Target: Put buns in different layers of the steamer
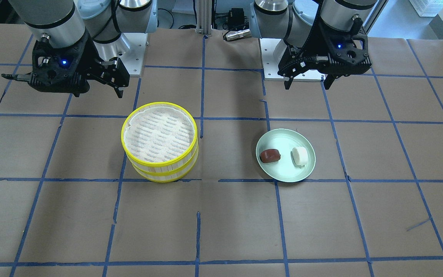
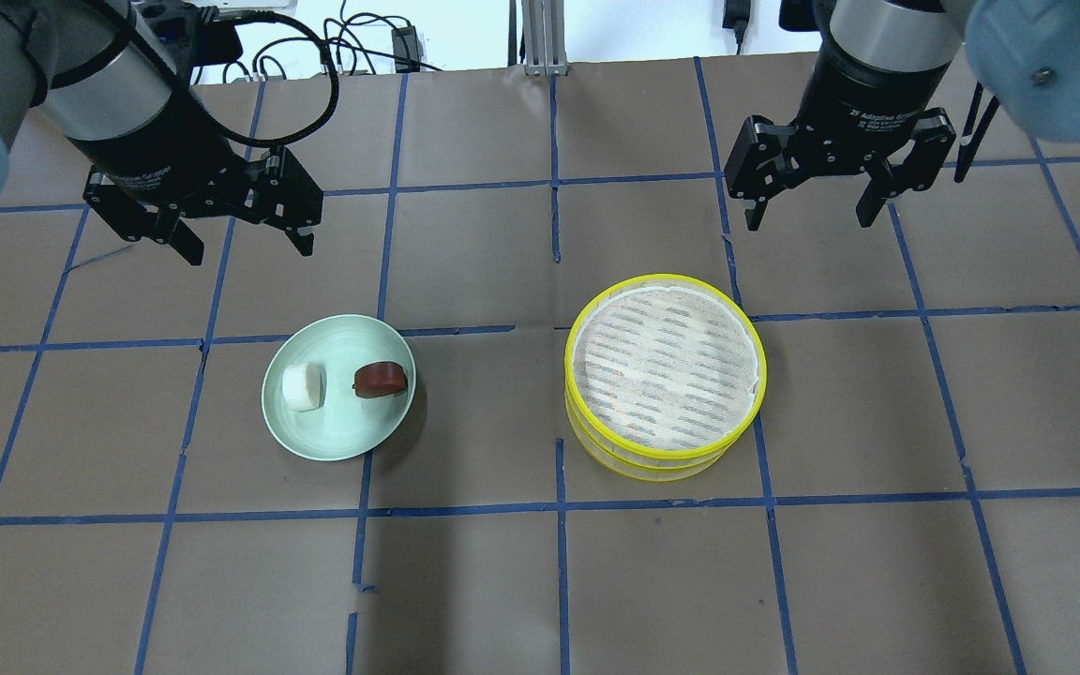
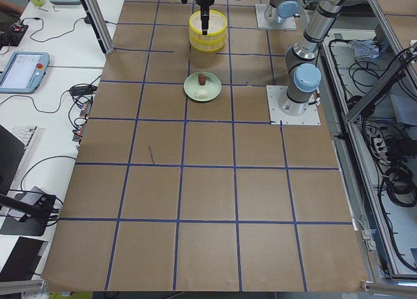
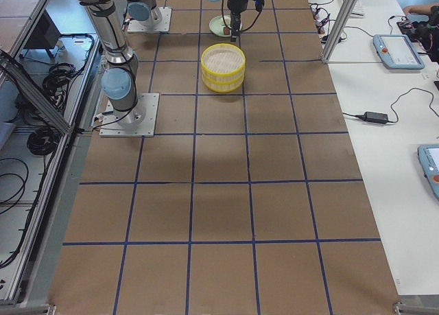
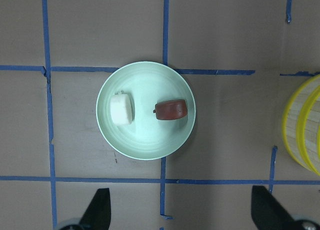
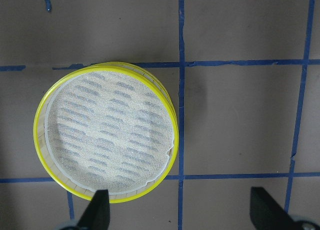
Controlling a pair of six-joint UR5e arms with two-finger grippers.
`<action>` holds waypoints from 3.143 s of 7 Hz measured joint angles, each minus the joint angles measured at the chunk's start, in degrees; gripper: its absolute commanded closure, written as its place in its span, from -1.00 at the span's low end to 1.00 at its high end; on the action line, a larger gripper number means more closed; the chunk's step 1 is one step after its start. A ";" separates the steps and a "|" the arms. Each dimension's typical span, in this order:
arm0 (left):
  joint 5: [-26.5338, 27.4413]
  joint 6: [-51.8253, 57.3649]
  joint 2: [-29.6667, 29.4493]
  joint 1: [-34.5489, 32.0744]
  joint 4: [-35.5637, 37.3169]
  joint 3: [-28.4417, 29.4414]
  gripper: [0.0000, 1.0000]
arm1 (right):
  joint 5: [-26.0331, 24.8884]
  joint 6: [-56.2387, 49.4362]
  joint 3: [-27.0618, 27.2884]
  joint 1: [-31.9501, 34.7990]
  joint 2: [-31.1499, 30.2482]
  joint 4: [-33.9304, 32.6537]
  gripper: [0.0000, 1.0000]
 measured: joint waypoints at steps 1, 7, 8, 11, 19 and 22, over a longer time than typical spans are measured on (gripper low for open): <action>-0.01 0.00 0.00 0.00 0.01 0.00 -1.00 | -0.02 0.02 -0.09 -0.07 0.00 -0.03 -1.00; 0.42 0.11 0.10 0.20 -0.19 -0.83 -1.00 | -0.09 -0.14 -0.02 -0.90 0.00 0.23 -1.00; 0.65 0.14 -0.14 0.58 0.08 -1.72 -1.00 | -0.11 -0.14 0.06 -0.97 0.00 0.25 -1.00; 1.11 -0.09 -3.38 1.78 7.16 -7.41 -1.00 | -0.03 -0.14 0.10 -0.88 0.00 0.14 -1.00; 6.10 1.26 -19.14 6.20 29.14 -18.77 -0.97 | -0.07 -0.03 0.34 -0.33 -0.30 0.15 -1.00; 6.14 1.30 -21.01 6.81 30.66 -19.33 -0.81 | -0.01 -0.26 1.34 -0.33 -0.24 -0.90 -0.99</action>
